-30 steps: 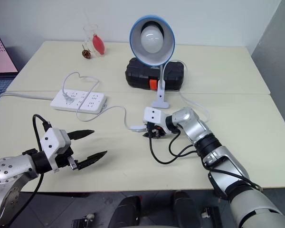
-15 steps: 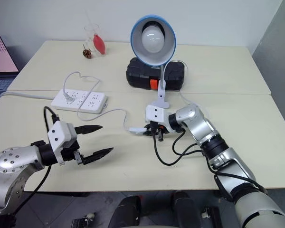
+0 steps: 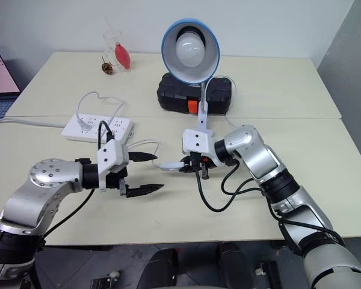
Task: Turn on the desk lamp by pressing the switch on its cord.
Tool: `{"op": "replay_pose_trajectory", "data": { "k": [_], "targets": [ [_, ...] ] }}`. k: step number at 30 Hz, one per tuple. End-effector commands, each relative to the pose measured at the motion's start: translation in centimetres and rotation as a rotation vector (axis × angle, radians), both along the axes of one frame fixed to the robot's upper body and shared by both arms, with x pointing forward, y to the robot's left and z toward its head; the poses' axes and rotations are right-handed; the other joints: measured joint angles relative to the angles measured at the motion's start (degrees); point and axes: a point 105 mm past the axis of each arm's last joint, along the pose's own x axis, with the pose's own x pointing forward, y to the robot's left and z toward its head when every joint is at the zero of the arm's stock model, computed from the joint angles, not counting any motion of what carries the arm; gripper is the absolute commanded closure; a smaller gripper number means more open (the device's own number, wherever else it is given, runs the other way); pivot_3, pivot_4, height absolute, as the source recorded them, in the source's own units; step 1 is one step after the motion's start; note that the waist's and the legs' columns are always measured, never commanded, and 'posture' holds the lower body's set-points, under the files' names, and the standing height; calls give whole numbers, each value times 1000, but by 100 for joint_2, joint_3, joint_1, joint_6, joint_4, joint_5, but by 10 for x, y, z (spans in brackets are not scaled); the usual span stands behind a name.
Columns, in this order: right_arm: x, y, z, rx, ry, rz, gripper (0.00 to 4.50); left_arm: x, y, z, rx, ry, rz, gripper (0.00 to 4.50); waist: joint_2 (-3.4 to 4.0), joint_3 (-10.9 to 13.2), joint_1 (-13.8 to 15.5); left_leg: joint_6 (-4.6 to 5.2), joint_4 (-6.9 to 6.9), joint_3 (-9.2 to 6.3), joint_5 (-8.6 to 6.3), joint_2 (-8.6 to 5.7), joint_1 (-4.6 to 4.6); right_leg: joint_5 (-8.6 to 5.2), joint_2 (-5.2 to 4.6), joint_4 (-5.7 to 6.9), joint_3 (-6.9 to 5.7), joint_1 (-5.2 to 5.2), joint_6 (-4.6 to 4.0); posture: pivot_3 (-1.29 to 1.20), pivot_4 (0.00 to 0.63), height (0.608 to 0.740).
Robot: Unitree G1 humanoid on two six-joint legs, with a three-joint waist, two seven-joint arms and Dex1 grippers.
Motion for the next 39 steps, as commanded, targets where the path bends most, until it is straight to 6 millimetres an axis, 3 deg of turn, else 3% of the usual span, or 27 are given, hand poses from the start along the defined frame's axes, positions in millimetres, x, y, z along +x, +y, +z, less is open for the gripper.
{"op": "replay_pose_trajectory", "data": {
  "k": [1,13,22,26,39],
  "targets": [
    [-5,3,11,20,-36,31,4118,6,-6,3,5,-23,-22,0,0,0,1,0,0,-1,0,0,0,0,0,0,0,0,0,0,150,740],
    [-7,7,13,24,-56,48,4118,16,-15,-3,-5,-13,-35,0,0,0,1,0,2,-3,0,-1,-1,0,0,2,0,0,0,0,150,740],
    [-7,9,13,23,-61,56,4118,21,-19,6,-25,-38,-30,0,0,0,2,0,3,-4,0,-1,-1,1,0,2,-1,0,0,0,150,740],
    [-7,9,13,22,-63,57,4118,22,-21,8,-36,-39,-33,598,0,0,1,0,3,-4,0,-1,-1,1,0,3,-1,0,0,0,150,740],
    [-7,9,14,25,-66,61,4118,29,-18,7,20,-95,-25,3528,0,0,2,0,3,-4,0,-1,-1,1,0,3,-1,0,0,0,150,740]
  ]
}}
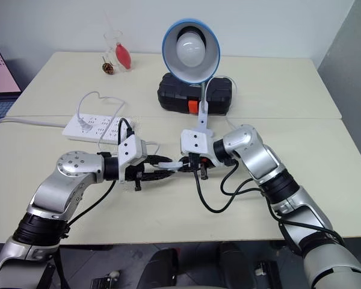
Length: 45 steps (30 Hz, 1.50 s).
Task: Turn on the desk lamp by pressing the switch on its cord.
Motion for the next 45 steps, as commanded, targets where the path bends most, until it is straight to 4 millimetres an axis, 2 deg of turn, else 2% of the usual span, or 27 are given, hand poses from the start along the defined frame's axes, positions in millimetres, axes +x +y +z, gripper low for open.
{"op": "replay_pose_trajectory", "data": {
  "k": [1,9,14,17,18,22,27,31,38,45],
  "targets": [
    [-7,8,12,28,-38,60,4118,9,2,13,16,-84,16,3654,0,0,0,0,0,0,0,0,0,0,0,0,0,0,0,0,150,740],
    [-9,8,12,28,-37,67,4118,13,1,18,9,-132,16,3832,0,0,0,0,0,0,0,0,0,0,0,0,0,0,0,0,150,740],
    [-10,9,12,30,-35,73,4118,7,-7,25,-33,-180,-46,3834,0,0,0,0,0,0,0,0,0,0,0,0,0,0,0,0,150,740],
    [-10,10,12,29,-35,75,4118,7,-6,24,-38,-177,-43,3834,0,0,0,0,0,0,0,0,0,0,0,0,0,0,0,0,150,740],
    [-10,10,11,29,-35,76,4118,6,-5,23,-36,-174,-49,3158,0,0,0,0,0,0,0,0,0,0,0,0,0,0,0,0,150,740],
    [-8,11,10,26,-38,79,4118,5,0,22,-4,-208,-50,2186,0,0,0,0,0,-1,0,0,0,0,0,0,-1,0,0,0,150,740],
    [-3,11,6,14,-56,81,4118,-2,12,18,59,-225,-37,1222,0,0,-15,0,0,0,0,0,0,0,0,-1,1,0,0,0,150,740],
    [10,11,-2,7,-65,47,4118,-14,34,20,75,-221,33,461,0,0,-16,0,-3,0,0,2,2,-1,0,0,1,-1,-1,0,150,740],
    [35,18,-13,24,-93,-36,4118,-36,65,17,33,-158,200,425,2,2,-17,0,-3,3,0,3,3,-1,-2,0,2,-1,-2,0,150,740],
    [48,34,-25,44,-112,-89,4118,-43,79,11,-13,-133,318,425,4,3,-4,0,-3,1,0,4,4,-1,-1,1,0,-1,-2,0,150,740]
  ]
}}
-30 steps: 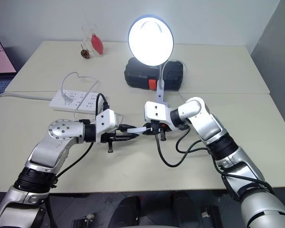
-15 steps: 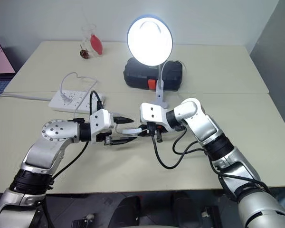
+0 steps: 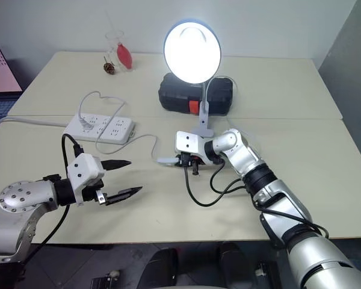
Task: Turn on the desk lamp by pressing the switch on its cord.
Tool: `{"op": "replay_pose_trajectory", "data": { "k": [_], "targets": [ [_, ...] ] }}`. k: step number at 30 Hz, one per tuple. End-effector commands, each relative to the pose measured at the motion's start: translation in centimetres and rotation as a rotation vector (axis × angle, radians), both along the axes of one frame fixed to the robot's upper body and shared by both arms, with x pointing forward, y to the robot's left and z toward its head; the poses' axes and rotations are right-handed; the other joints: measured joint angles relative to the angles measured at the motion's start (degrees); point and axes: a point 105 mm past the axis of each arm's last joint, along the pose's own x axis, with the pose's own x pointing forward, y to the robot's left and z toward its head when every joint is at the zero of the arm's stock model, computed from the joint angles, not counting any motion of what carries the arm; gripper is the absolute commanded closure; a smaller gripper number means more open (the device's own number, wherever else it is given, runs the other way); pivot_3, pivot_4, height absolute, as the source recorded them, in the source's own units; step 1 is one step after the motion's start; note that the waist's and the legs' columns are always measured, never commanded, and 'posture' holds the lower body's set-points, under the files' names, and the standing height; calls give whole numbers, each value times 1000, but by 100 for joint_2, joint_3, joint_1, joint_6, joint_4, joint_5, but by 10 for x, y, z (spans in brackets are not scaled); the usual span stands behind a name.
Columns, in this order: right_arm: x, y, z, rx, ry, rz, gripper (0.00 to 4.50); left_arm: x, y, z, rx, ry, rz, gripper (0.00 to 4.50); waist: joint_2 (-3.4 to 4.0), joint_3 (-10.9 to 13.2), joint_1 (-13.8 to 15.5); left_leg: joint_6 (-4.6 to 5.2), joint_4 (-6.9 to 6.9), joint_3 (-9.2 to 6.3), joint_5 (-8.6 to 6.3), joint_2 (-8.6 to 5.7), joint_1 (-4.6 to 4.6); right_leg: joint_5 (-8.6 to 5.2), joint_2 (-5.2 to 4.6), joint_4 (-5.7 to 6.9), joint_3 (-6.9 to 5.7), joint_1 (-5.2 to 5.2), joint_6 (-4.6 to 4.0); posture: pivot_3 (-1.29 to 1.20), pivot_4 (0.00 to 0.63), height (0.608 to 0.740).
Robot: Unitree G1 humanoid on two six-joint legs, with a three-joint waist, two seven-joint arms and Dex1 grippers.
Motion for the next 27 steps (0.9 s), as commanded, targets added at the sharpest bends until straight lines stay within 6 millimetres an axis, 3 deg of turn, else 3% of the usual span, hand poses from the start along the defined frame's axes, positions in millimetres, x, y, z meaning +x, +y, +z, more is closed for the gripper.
{"op": "replay_pose_trajectory", "data": {
  "k": [1,3,9,13,16,22,27],
  "targets": [
    [7,7,9,34,-50,-8,4118,-3,1,9,-24,-42,25,425,0,0,8,0,0,0,0,0,0,0,-1,-1,1,1,0,0,150,740],
    [8,5,8,32,-54,-9,3413,-5,2,8,-30,-37,31,425,0,0,8,0,0,3,0,-1,0,0,-2,-3,2,1,0,0,150,740],
    [5,-12,16,44,-67,3,2047,-6,8,13,-64,-42,68,425,1,1,11,0,-2,0,0,-1,-1,0,-2,-2,0,1,-2,0,150,740],
    [-1,-36,48,120,-151,-3,1092,-8,20,19,-76,-24,130,425,1,1,8,0,-2,0,0,0,0,0,-2,-2,0,1,-1,0,150,740],
    [-23,-57,63,162,-182,53,353,-12,28,21,-44,-17,172,425,2,1,12,0,-3,0,0,0,-3,-1,-2,-4,0,0,-1,0,150,740],
    [-76,-108,61,152,-156,85,353,-25,38,19,15,13,197,425,0,0,46,-1,-11,-2,-1,-1,-3,-12,-7,-9,-3,3,-7,0,150,740],
    [-91,-118,65,186,-124,17,353,-32,37,16,5,44,178,425,3,2,0,-1,-9,9,-1,1,12,-21,-8,-4,6,3,-28,0,150,740]
  ]
}}
